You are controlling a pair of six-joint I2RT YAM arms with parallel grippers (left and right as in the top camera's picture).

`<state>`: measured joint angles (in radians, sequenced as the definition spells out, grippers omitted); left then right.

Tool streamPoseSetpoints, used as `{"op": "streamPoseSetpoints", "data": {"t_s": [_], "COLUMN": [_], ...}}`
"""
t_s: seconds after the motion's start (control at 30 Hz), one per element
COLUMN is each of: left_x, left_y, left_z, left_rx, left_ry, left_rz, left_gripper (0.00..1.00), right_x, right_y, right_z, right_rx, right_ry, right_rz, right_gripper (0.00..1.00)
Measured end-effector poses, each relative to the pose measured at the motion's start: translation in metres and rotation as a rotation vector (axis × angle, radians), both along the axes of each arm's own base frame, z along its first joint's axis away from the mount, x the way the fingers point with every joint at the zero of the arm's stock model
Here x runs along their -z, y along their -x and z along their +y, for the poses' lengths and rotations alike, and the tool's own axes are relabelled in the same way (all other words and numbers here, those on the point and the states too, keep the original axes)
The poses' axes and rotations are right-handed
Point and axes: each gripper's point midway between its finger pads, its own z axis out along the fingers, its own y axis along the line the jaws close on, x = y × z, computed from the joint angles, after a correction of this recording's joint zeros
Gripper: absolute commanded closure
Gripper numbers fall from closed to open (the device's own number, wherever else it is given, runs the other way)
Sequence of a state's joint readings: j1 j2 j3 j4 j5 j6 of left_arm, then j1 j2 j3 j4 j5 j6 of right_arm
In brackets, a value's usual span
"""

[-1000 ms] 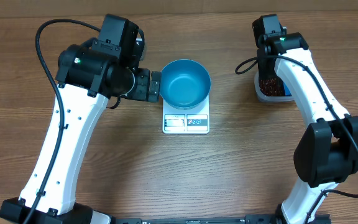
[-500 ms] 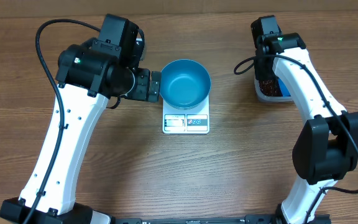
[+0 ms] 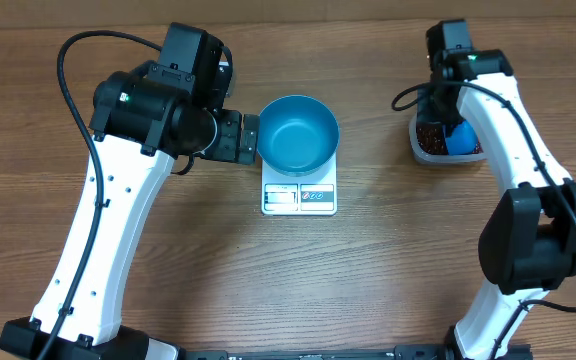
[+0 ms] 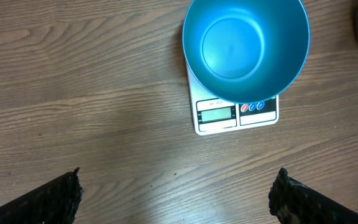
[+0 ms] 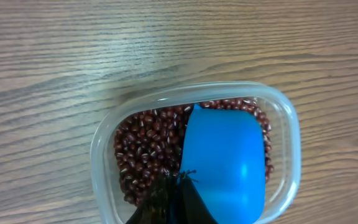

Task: Scoop item into bowl and weigh 150g on scale
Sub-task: 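Lower the scoop into the red beans with the right gripper, then drag the scoop through the beans and tilt it upward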

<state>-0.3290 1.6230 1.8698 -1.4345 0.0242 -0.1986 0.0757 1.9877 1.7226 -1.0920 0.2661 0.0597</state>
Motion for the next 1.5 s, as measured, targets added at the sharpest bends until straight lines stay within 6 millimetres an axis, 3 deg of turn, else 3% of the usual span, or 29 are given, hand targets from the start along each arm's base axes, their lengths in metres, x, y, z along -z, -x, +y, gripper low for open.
{"op": "streamPoseSetpoints", "data": {"t_s": [1.5], "left_x": [0.000], "left_y": [0.000], "left_z": [0.000], "left_rx": [0.000], "left_ry": [0.000], "left_rz": [0.000], "left_gripper": [0.00], "right_x": [-0.002], "right_y": [0.006], "right_z": [-0.009], "right_rx": [0.074], "right_ry": [-0.497], "right_rz": [0.010], "right_gripper": [0.96]}}
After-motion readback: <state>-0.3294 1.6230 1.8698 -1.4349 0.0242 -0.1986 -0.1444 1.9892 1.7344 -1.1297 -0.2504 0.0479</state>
